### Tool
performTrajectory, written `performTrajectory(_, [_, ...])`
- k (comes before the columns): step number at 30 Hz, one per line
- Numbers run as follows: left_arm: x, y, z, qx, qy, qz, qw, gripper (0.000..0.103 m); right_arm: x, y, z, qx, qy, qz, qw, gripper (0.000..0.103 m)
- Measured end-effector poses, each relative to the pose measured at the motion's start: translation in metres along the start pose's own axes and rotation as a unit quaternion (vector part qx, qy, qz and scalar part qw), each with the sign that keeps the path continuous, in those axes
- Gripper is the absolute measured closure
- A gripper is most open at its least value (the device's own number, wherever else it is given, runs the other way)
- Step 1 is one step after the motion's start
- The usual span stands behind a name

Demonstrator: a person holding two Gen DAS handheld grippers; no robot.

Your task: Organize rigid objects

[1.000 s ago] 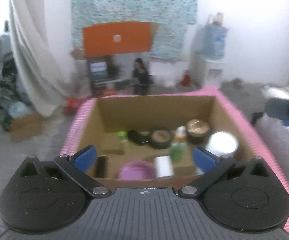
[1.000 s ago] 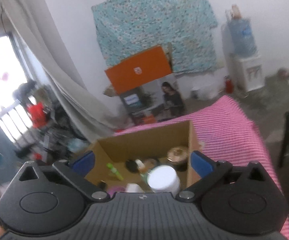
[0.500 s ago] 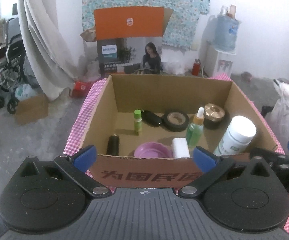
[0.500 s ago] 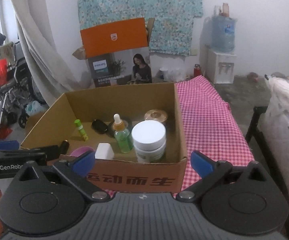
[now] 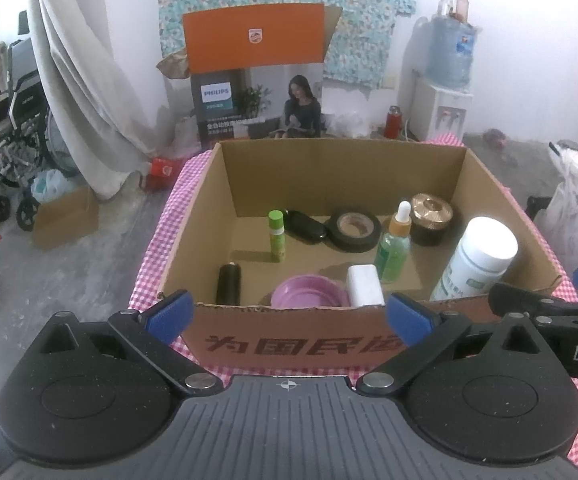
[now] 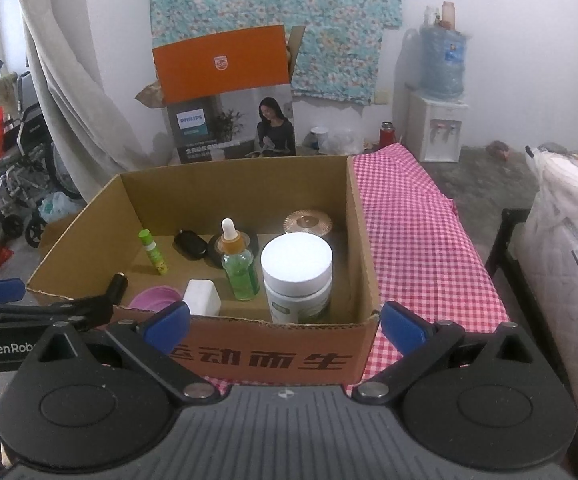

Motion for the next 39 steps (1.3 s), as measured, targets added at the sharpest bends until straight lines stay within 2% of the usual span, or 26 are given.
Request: performTrajectory(39, [-0.0024, -0.0015, 0.0024, 0.000, -0.005, 0.001, 1.0000, 0.000, 0.0012, -0.0009, -0.0026, 0.003, 0.012, 0.001, 1.000, 0.000])
Point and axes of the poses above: each gripper's, at about its wrist camera, not at the fingertips, and x roughly the way its jaws point, z to its left, y to its underside, the point moved 8 cm from there along x, roughly the way its jaws point, and after that the axes turned 11 degrees about -y, right-handed, at the moved point
